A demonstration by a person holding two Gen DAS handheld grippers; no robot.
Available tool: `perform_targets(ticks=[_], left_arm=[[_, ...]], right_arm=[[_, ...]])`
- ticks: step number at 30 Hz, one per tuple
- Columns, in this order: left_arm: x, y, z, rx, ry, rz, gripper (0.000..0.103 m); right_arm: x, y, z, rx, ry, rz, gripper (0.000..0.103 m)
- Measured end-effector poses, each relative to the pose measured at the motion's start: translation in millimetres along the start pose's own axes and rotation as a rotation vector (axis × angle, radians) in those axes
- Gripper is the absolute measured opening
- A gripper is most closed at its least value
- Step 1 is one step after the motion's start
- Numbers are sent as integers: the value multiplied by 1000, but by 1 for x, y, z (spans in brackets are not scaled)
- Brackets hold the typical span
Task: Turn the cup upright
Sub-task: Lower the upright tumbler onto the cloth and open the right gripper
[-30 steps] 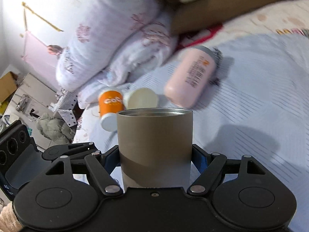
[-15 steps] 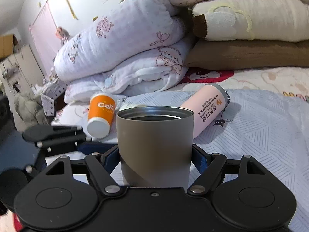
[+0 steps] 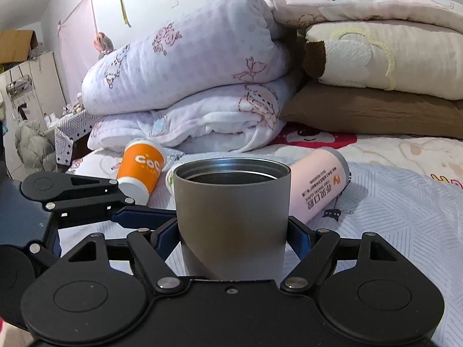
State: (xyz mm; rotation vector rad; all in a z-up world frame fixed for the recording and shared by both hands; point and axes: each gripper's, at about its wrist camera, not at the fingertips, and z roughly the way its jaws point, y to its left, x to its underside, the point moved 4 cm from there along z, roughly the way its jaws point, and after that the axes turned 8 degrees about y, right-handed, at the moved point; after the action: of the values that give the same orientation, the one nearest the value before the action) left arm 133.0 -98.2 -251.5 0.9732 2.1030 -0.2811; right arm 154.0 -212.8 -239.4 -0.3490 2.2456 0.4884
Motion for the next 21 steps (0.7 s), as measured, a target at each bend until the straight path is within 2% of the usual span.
perform_targets(ticks=[3, 9, 17, 21], left_arm=[[6, -4, -2, -1, -8, 12, 53], [19, -8, -3, 32, 26, -13, 53], [21, -4, -10, 44, 28, -78, 53], [23, -2, -8, 63, 77, -132, 56]], right_arm=[[7, 4, -2, 12, -14, -23, 82], [15, 14, -14, 15, 30, -82, 82], [12, 20, -9, 44, 52, -87, 82], [14, 25, -10, 69, 60, -92, 82]])
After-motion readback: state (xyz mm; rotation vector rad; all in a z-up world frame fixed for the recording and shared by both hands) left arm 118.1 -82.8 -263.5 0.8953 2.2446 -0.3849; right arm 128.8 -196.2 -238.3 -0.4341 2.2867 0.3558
